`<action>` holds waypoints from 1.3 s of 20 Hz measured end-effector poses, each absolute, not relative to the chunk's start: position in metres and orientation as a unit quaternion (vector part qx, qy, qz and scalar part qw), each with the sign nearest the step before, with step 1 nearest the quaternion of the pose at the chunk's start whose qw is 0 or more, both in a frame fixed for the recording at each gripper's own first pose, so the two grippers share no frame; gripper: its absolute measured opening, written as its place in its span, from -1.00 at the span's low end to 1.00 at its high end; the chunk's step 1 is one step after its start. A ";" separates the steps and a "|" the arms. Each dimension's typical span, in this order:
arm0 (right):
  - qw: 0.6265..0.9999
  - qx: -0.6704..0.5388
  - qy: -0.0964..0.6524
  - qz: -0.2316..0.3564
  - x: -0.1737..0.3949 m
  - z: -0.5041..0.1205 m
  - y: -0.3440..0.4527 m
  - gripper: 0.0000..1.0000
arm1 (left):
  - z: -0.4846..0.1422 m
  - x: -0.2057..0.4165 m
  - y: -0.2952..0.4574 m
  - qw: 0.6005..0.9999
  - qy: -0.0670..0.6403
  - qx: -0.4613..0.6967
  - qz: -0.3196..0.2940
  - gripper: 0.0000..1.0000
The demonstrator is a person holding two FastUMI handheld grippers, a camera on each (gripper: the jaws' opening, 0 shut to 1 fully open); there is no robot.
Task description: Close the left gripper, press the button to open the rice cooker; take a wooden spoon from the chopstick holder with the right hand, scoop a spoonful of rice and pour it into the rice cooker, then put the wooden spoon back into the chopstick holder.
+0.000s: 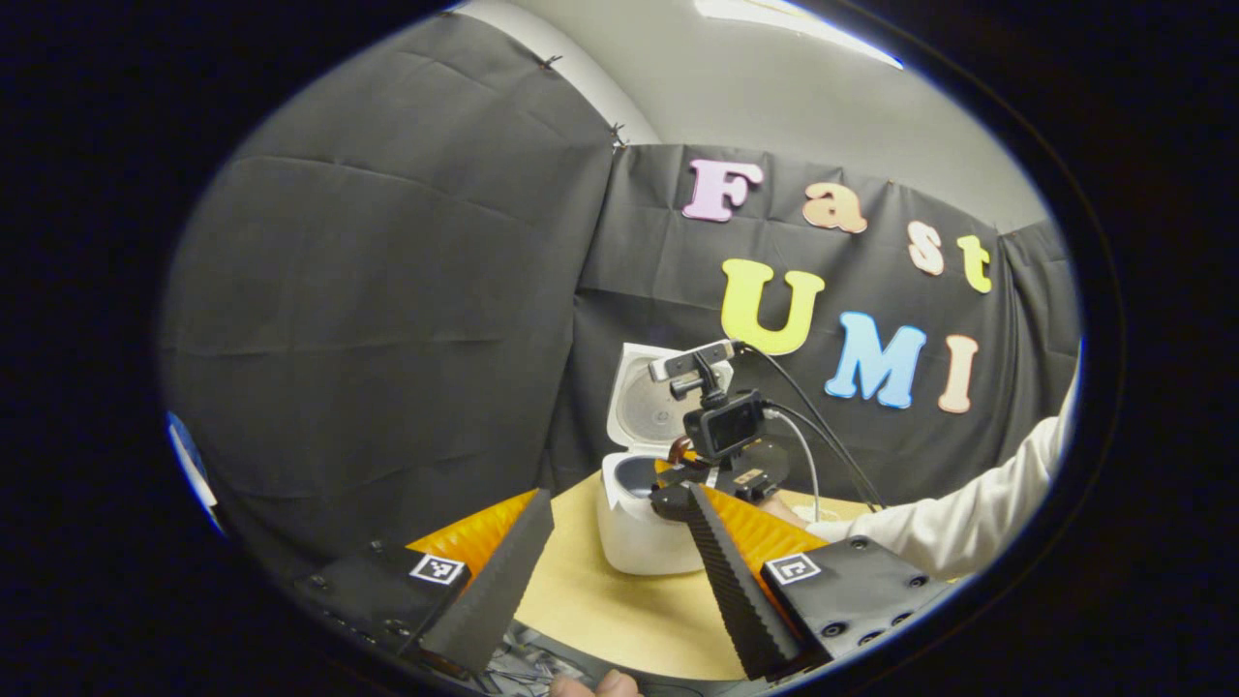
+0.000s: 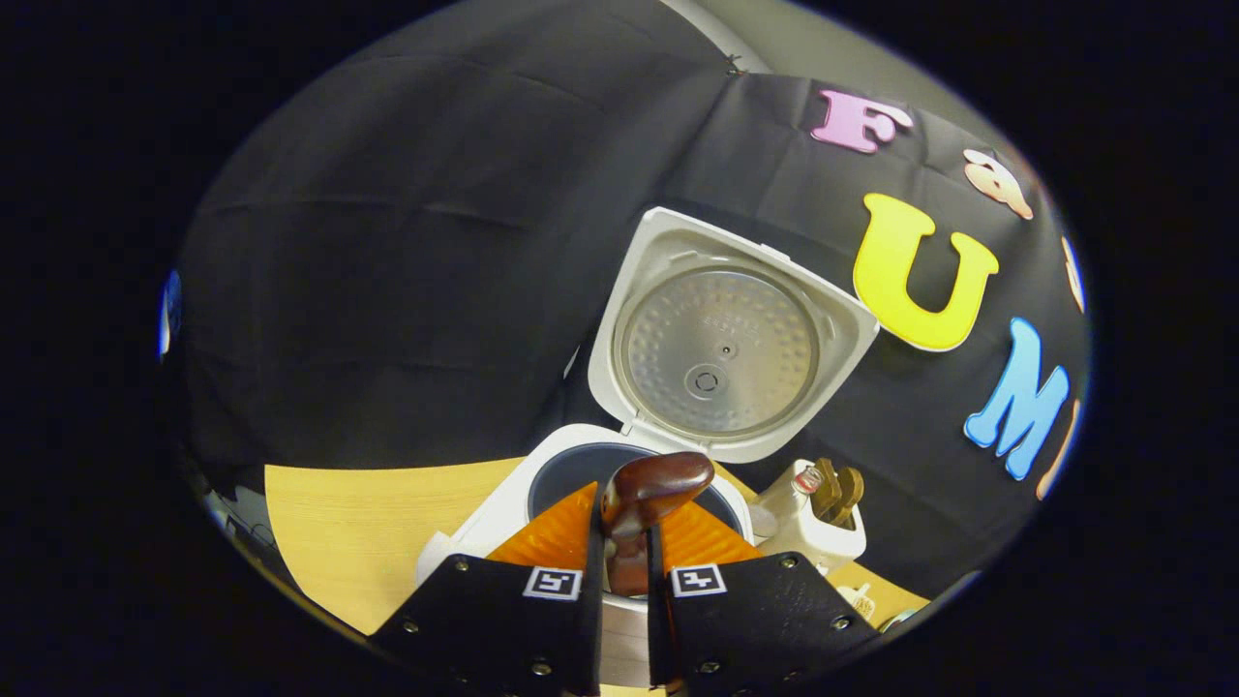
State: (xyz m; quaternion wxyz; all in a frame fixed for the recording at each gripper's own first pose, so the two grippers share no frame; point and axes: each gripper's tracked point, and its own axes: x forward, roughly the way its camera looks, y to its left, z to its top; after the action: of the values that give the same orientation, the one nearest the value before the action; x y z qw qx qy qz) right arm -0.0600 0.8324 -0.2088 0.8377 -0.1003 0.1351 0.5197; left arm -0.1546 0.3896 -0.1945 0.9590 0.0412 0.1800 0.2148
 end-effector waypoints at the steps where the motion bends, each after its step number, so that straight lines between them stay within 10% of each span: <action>1: 0.836 -0.081 0.157 0.519 -0.059 -0.210 0.831 -0.62 | -0.193 -0.156 0.390 0.959 0.180 0.040 0.216 0.94; 11: 0.801 0.202 0.364 0.431 0.026 -0.182 0.773 -0.62 | -0.171 -0.161 0.373 0.966 0.154 0.030 0.206 0.94; 26: 0.835 0.291 0.346 0.312 0.126 -0.181 0.472 -0.62 | -0.173 -0.120 0.273 0.980 0.131 0.060 0.137 1.00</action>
State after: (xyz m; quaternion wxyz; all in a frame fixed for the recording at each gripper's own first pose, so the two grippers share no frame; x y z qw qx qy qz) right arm 0.1258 0.4720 -0.1813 0.8354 0.2906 0.3463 0.3125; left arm -0.1202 0.2731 -0.1729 0.9800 0.0601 0.1309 0.1369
